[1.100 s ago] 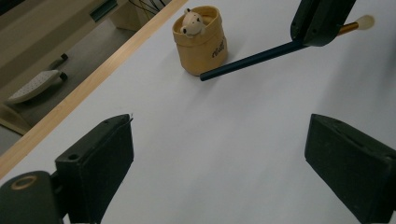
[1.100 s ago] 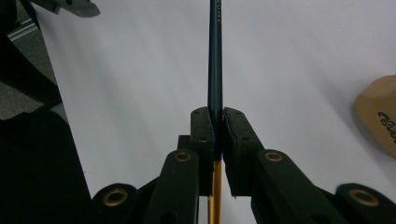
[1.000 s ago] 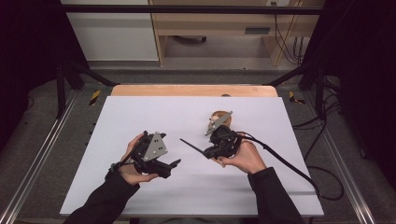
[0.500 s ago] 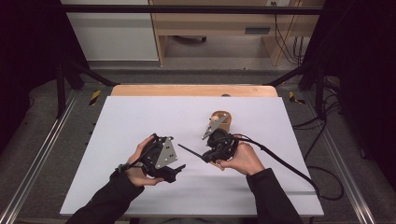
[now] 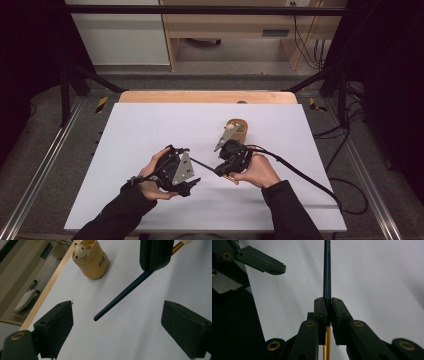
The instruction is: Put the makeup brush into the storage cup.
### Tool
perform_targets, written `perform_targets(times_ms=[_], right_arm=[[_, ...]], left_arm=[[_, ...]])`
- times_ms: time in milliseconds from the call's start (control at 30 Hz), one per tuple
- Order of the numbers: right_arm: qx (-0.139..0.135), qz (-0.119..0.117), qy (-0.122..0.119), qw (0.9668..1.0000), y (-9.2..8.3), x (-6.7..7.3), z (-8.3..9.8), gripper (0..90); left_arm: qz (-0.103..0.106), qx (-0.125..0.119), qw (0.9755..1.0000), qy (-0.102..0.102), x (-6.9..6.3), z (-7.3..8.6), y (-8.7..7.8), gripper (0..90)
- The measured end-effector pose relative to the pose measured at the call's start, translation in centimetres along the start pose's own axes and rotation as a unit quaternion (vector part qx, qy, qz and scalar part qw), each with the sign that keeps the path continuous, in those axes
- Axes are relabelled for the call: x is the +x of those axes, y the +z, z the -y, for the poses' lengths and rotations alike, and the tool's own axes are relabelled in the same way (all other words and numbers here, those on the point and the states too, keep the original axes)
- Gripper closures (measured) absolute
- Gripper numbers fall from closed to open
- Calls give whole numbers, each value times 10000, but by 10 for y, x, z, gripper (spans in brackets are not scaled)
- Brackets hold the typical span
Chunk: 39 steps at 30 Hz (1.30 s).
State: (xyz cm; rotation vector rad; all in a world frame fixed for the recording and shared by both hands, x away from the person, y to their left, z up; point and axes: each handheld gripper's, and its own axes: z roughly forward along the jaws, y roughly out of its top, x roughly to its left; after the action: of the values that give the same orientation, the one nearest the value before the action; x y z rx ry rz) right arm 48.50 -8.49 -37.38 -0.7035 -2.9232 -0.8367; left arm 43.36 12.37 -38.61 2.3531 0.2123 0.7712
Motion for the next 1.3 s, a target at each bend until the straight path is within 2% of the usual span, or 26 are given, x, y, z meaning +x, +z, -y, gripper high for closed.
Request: perform_targets(times_ms=[67,233,267,467,500,533,600,767,1067,1300], right_arm=[[11,-28,9,10000,1,0,0,834],[50,-95,-66,9999,4,-1,0,834],[48,-102,-57,9999,4,-1,-1,834],[52,-144,-59,9999,5,-1,0,834],[52,-144,-59,9999,5,-1,0,834],[37,-122,31,9999,6,0,-1,834],[62,-153,-44,9999,6,-1,-1,834],[61,-166,-57,9998,6,-2,-1,834],[67,-238,-18,9997,7,-2,-2,834],[68,-268,-11,9996,9,0,-2,834]], left_arm=[[33,-3,10000,65,-1,0,3,110],[-53,73,9996,276,-5,-2,10,135],[-89,102,9992,376,-6,-2,13,143],[-142,145,9981,580,-8,-2,21,188],[-142,145,9981,580,-8,-2,21,195],[26,176,9982,570,-9,-2,23,195],[33,168,9980,612,-9,-3,25,208],[-7,146,9972,728,-9,-3,29,246],[-71,195,9929,1174,-13,-2,34,361],[-51,263,9901,1379,-16,-2,38,453]])
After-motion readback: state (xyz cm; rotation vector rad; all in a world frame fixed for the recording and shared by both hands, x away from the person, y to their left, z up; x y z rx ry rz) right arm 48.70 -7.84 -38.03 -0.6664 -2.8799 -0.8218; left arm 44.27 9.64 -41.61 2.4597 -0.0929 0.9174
